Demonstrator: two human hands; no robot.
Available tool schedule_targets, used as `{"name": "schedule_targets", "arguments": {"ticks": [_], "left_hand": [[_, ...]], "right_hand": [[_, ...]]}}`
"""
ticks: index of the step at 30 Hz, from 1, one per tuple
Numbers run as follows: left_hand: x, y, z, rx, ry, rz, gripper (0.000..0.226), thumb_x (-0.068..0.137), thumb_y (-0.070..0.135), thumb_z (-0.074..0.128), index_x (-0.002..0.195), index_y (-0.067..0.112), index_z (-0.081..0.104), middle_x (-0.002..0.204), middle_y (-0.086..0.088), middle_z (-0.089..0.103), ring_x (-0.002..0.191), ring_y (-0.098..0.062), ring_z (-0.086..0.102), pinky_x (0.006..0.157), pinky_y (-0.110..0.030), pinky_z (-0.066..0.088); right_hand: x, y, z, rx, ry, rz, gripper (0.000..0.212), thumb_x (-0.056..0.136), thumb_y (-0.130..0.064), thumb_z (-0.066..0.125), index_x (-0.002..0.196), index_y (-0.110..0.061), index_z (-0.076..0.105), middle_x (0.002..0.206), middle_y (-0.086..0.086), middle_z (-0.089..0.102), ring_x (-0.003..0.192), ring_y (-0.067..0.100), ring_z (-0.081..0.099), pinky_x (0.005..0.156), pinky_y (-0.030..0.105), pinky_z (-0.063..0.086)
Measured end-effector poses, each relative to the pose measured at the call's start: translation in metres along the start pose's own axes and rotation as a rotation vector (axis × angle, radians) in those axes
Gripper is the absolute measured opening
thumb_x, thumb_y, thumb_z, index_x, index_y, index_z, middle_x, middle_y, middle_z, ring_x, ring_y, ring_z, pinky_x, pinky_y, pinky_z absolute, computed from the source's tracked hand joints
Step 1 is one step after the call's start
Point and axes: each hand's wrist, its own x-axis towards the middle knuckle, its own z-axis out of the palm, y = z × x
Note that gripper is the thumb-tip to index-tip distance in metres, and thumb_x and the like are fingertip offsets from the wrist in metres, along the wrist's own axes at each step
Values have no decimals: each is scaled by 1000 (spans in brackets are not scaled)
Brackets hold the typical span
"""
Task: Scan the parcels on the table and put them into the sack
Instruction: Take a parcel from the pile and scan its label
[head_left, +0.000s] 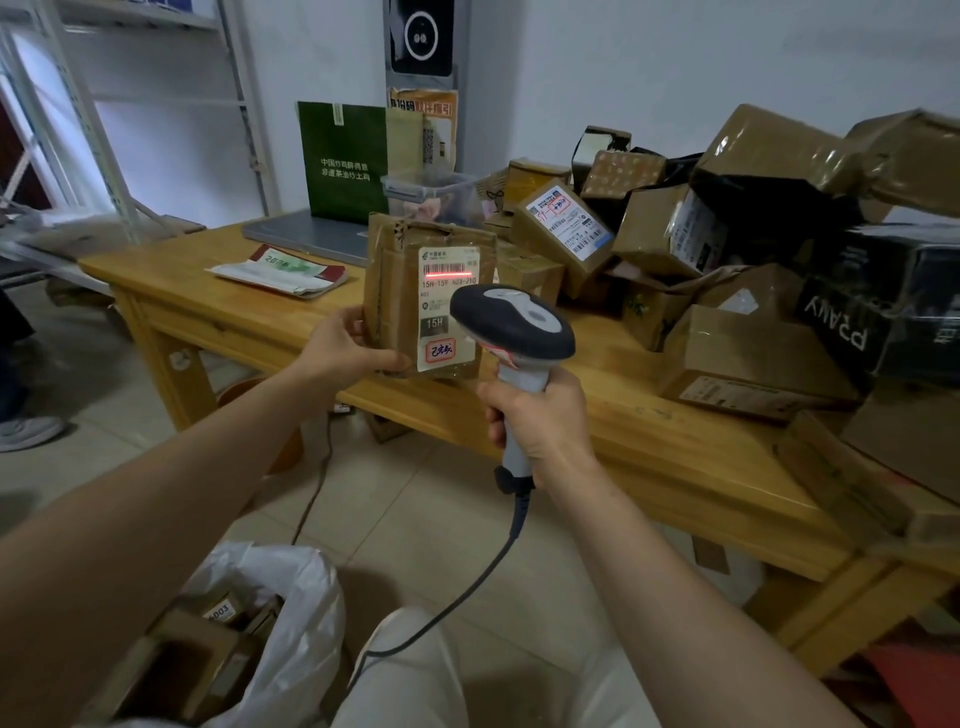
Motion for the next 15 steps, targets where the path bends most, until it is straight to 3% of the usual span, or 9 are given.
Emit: {"name": "schedule_targets", "arguments": {"ticks": [11, 15], "left_hand": [[1, -4, -7, 6, 18, -4, 93, 63, 9, 83, 143, 12, 36, 120, -3, 62, 110, -17, 61, 87, -30, 52], [2, -6, -10, 2, 28, -18, 93, 63, 10, 84, 143, 13, 37, 121, -4, 62, 111, -20, 61, 94, -39, 52]], "right_hand": [[0, -1, 6, -13, -24, -32, 15, 82, 2, 63, 79, -11, 56, 60, 5, 54, 45, 13, 48, 45, 24, 45], [1, -2, 9, -14, -39, -36, 14, 82, 1, 64, 81, -11, 56, 61, 5, 54, 45, 12, 49, 45, 23, 45]]}}
